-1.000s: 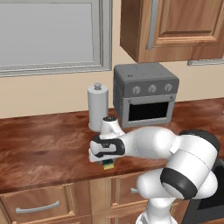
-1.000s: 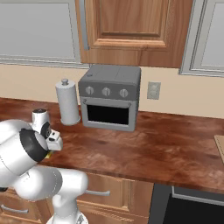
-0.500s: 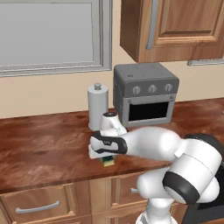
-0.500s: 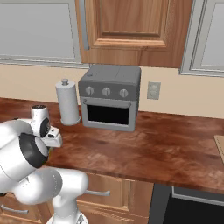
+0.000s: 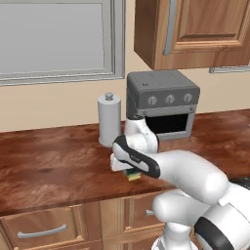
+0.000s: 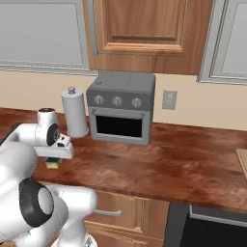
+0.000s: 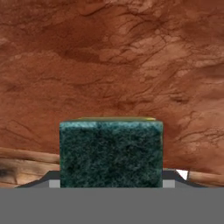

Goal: Pick up the sponge from the counter and clean the cutting board by briefly scrubbing or pressing down on the cutting board. Once finished, release the sponge.

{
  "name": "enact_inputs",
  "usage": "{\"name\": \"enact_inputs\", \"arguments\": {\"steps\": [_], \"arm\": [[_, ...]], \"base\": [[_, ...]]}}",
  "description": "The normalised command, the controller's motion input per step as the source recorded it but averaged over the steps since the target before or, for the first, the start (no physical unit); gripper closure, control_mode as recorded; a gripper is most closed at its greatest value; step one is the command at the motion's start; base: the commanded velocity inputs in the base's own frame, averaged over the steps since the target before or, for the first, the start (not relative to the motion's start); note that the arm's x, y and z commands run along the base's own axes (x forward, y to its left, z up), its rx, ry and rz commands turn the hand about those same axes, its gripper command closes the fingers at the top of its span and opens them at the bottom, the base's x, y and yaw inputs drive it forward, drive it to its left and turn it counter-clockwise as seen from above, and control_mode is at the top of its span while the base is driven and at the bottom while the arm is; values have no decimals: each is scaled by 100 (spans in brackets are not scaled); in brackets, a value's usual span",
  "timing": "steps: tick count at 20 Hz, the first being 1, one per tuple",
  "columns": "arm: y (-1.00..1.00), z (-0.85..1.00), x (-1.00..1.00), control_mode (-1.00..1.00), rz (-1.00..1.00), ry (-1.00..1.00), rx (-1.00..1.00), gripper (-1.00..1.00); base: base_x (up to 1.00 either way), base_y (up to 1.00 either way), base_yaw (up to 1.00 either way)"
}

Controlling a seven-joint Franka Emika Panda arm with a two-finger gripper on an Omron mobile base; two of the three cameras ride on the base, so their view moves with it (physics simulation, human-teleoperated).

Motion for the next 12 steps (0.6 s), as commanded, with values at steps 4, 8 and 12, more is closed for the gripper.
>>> {"name": "enact_inputs", "arguments": {"steps": [4,8,12], "arm": [[-86,53,-5,-100,0,0,0,100],[-84,55,-7,-100,0,0,0,100],[-69,54,-21,-100,0,0,0,100]], "base": [[0,0,0],[0,0,0],[0,0,0]]}}
